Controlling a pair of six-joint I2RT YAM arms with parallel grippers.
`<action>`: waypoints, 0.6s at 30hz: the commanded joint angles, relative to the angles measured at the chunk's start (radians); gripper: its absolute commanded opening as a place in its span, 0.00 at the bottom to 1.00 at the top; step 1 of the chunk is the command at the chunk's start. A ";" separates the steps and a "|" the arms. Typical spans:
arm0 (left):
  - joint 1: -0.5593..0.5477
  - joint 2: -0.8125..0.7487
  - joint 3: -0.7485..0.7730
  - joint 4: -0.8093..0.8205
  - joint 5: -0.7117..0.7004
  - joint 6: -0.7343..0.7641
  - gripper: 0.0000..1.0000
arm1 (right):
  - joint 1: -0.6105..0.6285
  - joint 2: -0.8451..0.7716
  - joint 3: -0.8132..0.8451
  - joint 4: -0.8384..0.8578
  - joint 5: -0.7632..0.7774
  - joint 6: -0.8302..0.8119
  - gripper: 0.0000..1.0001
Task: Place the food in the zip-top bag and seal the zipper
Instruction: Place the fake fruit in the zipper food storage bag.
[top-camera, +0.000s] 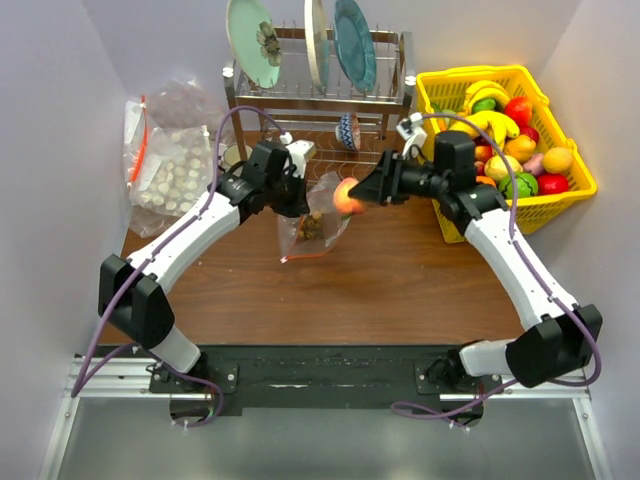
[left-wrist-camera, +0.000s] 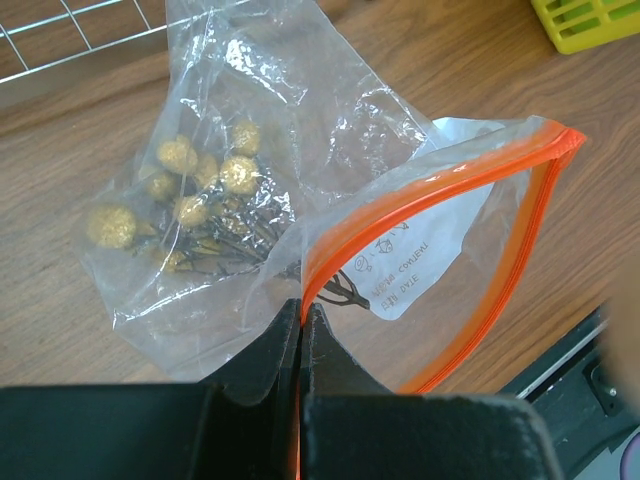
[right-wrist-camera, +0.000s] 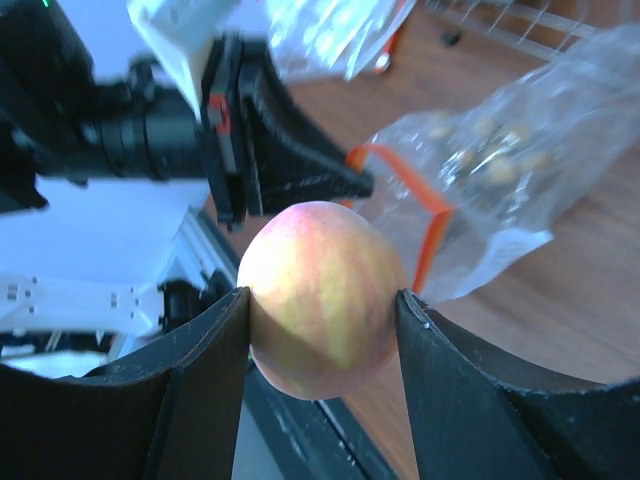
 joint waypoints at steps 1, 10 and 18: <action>0.007 0.004 0.071 -0.007 0.022 0.001 0.00 | 0.076 -0.007 -0.038 0.101 -0.015 -0.005 0.47; 0.007 -0.005 0.111 -0.030 0.065 -0.011 0.00 | 0.146 0.056 -0.100 0.182 0.094 -0.004 0.45; 0.007 -0.019 0.130 -0.036 0.146 -0.026 0.00 | 0.159 0.068 -0.155 0.197 0.326 -0.009 0.45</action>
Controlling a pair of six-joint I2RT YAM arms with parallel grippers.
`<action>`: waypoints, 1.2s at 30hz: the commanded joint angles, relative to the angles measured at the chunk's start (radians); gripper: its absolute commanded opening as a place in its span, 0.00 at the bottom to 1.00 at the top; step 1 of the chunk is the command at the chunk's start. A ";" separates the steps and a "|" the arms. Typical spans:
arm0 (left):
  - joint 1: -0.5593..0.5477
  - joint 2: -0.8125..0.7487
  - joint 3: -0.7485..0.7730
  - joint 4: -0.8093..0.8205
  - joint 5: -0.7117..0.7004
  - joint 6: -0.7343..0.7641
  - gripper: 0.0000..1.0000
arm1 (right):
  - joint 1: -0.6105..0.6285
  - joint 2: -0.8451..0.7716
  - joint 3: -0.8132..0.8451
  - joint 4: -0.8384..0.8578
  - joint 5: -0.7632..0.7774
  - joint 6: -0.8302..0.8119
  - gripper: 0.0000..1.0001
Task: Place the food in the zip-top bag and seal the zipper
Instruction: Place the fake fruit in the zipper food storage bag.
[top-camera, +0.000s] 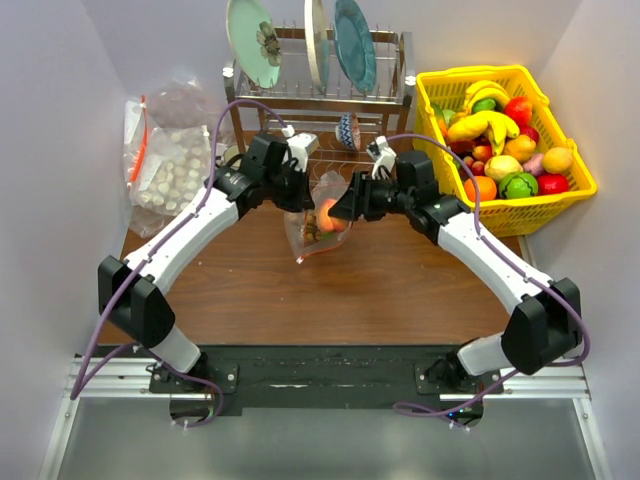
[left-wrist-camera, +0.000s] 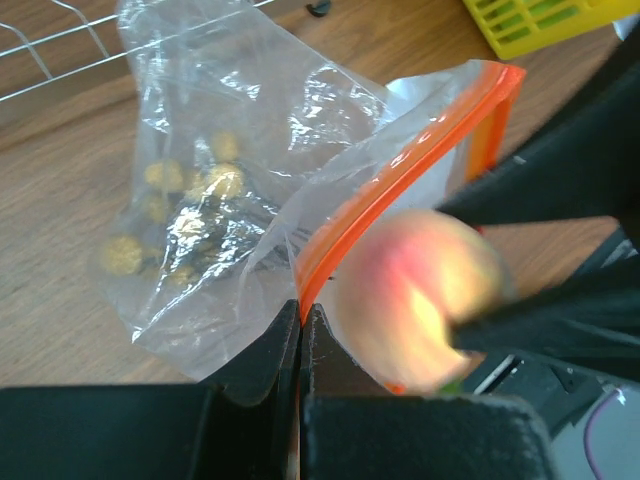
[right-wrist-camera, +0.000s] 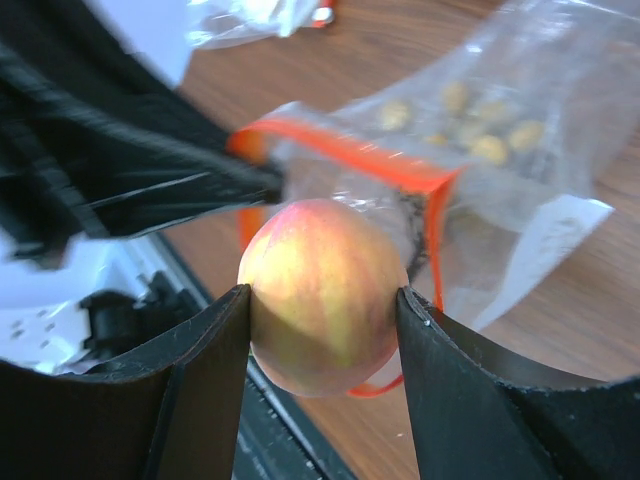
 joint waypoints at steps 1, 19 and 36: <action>0.007 -0.025 0.059 0.002 0.080 -0.026 0.00 | 0.005 -0.014 -0.023 0.069 0.162 -0.004 0.45; 0.023 0.006 0.075 0.008 0.160 -0.053 0.00 | 0.027 -0.086 0.082 -0.058 0.282 -0.047 0.73; 0.033 -0.024 0.007 0.040 0.129 -0.030 0.00 | -0.159 -0.100 0.506 -0.598 0.946 -0.153 0.80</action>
